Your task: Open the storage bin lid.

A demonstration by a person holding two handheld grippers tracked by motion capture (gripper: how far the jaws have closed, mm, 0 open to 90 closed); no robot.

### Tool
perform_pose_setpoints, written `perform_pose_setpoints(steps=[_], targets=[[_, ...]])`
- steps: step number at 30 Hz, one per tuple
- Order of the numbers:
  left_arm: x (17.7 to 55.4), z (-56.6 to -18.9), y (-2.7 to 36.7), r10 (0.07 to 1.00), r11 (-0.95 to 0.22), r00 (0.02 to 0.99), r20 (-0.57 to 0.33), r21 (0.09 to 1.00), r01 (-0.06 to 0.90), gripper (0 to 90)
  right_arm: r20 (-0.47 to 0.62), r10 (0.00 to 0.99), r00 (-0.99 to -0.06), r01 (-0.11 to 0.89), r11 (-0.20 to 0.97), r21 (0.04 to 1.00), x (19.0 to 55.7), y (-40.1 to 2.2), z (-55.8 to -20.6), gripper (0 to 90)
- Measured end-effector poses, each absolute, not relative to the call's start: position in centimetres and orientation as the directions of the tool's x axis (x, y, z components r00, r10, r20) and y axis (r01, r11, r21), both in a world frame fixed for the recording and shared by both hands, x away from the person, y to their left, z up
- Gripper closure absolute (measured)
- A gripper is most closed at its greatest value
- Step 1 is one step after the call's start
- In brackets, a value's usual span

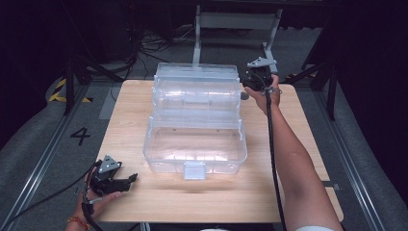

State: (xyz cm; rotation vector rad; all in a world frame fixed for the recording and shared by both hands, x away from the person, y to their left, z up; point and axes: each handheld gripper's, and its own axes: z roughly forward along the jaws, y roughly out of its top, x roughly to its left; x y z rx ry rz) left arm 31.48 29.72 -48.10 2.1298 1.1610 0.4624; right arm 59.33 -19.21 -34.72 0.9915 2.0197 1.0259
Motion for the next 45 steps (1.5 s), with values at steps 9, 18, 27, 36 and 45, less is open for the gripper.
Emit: perform_pose_setpoints(steps=[9,18,27,36,45], targets=[[31.5,-48.1,29.7,0.840,-0.389,0.543,-0.004,0.695,0.606,22.7,-0.255,0.807,-0.532,0.306,0.464,0.831,57.6,-19.3,-34.2,53.9],[31.4,-48.1,29.7,0.840,-0.387,0.542,-0.006,0.694,0.607,22.7,-0.254,0.797,-0.548,0.294,0.468,0.833,55.7,-20.5,-33.7,50.1],[31.4,-48.1,29.8,0.840,-0.389,0.543,-0.005,0.692,0.608,22.7,-0.259,0.794,-0.549,0.284,0.469,0.836,54.3,-21.7,-33.2,47.1],[31.3,-48.1,29.8,0.841,-0.387,0.541,-0.006,0.692,0.610,22.7,-0.278,0.767,-0.578,0.269,0.501,0.823,52.1,-22.3,-33.0,44.7],[31.3,-48.1,29.8,0.841,-0.386,0.541,-0.006,0.693,0.608,22.7,-0.275,0.731,-0.625,0.254,0.523,0.813,49.4,-22.9,-33.1,42.5]])
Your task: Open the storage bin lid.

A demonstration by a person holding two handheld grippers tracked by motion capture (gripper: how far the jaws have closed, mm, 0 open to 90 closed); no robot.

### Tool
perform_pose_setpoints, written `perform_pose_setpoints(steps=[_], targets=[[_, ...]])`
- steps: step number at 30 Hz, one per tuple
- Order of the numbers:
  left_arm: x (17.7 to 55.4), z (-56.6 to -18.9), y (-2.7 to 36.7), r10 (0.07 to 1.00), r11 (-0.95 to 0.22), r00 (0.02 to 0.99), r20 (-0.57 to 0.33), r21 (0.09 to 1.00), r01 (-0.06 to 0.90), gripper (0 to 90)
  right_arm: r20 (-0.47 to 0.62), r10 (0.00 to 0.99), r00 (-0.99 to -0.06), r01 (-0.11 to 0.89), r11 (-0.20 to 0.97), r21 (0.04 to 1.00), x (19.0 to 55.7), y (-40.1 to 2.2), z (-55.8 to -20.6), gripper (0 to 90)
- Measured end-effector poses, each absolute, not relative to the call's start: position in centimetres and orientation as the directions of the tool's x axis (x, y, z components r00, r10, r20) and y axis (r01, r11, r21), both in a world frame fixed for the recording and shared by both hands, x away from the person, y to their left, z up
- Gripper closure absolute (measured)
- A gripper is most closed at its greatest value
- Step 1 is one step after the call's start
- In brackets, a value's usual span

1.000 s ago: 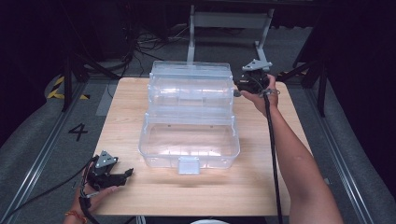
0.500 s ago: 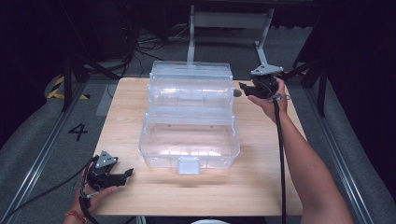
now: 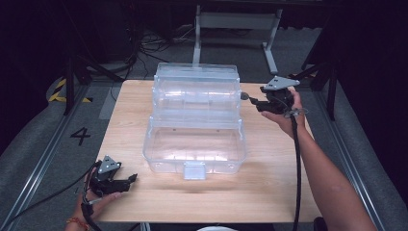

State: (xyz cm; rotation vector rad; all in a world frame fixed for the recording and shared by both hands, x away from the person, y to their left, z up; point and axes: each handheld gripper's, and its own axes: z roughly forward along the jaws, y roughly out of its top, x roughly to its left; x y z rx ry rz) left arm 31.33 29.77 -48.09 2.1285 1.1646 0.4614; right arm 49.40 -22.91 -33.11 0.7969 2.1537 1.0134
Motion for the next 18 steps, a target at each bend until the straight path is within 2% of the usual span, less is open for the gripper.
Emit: perform_pose_setpoints(steps=[6,18], targets=[[31.3,-48.1,29.8,0.841,-0.387,0.541,-0.004,0.695,0.606,22.7,-0.310,0.703,-0.641,0.236,0.564,0.791,47.7,-23.4,-33.6,41.7],[31.3,-48.1,29.8,0.842,-0.386,0.540,-0.004,0.695,0.607,22.7,-0.290,0.692,-0.661,0.253,0.569,0.782,45.4,-24.8,-34.5,39.2]])
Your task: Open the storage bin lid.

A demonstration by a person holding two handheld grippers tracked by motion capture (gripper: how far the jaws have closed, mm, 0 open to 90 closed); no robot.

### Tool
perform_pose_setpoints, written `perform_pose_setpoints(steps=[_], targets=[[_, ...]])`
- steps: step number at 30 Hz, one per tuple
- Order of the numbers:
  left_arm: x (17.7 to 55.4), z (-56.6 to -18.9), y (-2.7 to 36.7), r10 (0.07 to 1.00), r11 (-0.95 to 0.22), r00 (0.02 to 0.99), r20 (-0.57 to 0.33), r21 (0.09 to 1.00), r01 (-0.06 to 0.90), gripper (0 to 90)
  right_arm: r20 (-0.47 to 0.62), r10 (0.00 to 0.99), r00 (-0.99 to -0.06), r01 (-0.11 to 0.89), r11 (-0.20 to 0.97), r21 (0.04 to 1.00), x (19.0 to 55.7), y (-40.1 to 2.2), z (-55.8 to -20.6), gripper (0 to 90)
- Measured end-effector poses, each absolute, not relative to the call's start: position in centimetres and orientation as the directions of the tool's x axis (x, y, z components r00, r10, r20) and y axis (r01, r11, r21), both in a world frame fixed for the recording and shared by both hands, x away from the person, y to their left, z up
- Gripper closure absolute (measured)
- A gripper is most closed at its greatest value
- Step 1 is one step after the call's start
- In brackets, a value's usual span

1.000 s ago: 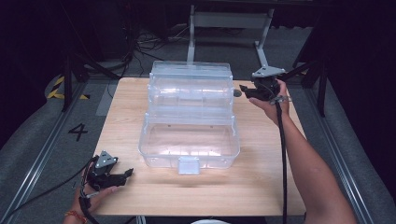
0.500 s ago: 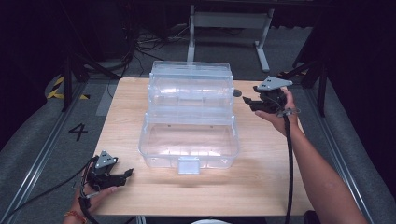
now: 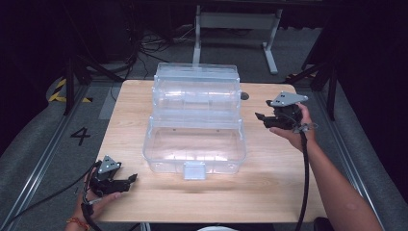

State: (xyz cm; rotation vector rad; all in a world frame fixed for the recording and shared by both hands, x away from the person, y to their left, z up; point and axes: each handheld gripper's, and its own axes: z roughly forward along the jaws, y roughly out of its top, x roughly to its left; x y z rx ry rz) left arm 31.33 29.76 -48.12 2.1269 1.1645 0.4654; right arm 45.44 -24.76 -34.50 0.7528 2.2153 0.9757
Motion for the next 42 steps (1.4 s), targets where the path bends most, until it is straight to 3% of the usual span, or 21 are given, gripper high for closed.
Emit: perform_pose_setpoints(steps=[26,42], targets=[[31.3,-48.1,29.8,0.841,-0.386,0.540,-0.002,0.697,0.604,22.7,-0.374,0.668,-0.643,0.251,0.646,0.721,40.0,-26.9,-38.5,30.7],[31.3,-48.1,29.8,0.841,-0.386,0.540,-0.004,0.696,0.605,22.6,-0.337,0.713,-0.614,0.320,0.616,0.719,37.6,-29.6,-41.7,26.2]])
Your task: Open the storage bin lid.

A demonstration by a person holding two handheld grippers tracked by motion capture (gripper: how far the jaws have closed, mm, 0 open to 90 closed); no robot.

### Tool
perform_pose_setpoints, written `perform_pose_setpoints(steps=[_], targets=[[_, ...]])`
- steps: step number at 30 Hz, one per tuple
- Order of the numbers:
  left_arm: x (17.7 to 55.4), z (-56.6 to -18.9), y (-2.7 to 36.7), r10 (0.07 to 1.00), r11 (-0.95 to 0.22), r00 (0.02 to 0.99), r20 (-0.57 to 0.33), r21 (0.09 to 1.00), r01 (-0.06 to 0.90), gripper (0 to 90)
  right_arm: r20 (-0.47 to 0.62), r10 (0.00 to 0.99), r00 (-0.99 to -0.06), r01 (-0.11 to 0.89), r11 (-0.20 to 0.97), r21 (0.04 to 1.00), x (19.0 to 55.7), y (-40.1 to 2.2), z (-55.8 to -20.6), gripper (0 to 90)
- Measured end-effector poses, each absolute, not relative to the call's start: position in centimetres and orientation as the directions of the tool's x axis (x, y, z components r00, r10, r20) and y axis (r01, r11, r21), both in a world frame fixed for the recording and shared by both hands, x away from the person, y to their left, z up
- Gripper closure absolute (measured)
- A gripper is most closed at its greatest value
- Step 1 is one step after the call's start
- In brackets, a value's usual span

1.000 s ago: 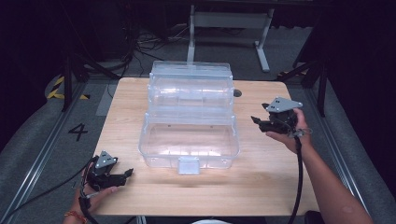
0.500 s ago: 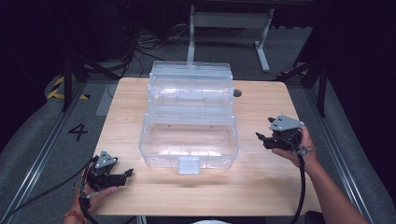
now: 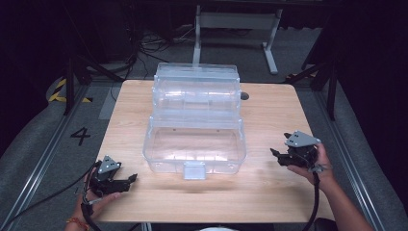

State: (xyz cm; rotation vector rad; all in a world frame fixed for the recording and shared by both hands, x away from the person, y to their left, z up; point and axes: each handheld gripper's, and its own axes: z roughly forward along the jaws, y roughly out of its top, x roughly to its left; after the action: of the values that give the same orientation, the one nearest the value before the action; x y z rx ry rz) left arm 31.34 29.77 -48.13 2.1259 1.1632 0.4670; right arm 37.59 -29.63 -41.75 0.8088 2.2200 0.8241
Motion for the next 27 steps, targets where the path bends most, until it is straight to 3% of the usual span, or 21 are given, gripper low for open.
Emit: perform_pose_setpoints(steps=[12,18,27], targets=[[31.3,-48.1,29.8,0.841,-0.387,0.541,-0.005,0.693,0.609,22.6,-0.255,0.779,-0.573,0.396,0.535,0.746,36.4,-32.4,-43.8,24.4],[31.3,-48.1,29.8,0.841,-0.387,0.541,-0.005,0.692,0.609,22.6,-0.140,0.833,-0.535,0.495,0.444,0.747,36.1,-33.7,-44.8,23.6],[31.4,-48.1,29.8,0.840,-0.387,0.543,-0.008,0.692,0.610,22.2,-0.152,0.847,-0.510,0.521,0.444,0.729,34.5,-35.0,-46.8,23.6]])
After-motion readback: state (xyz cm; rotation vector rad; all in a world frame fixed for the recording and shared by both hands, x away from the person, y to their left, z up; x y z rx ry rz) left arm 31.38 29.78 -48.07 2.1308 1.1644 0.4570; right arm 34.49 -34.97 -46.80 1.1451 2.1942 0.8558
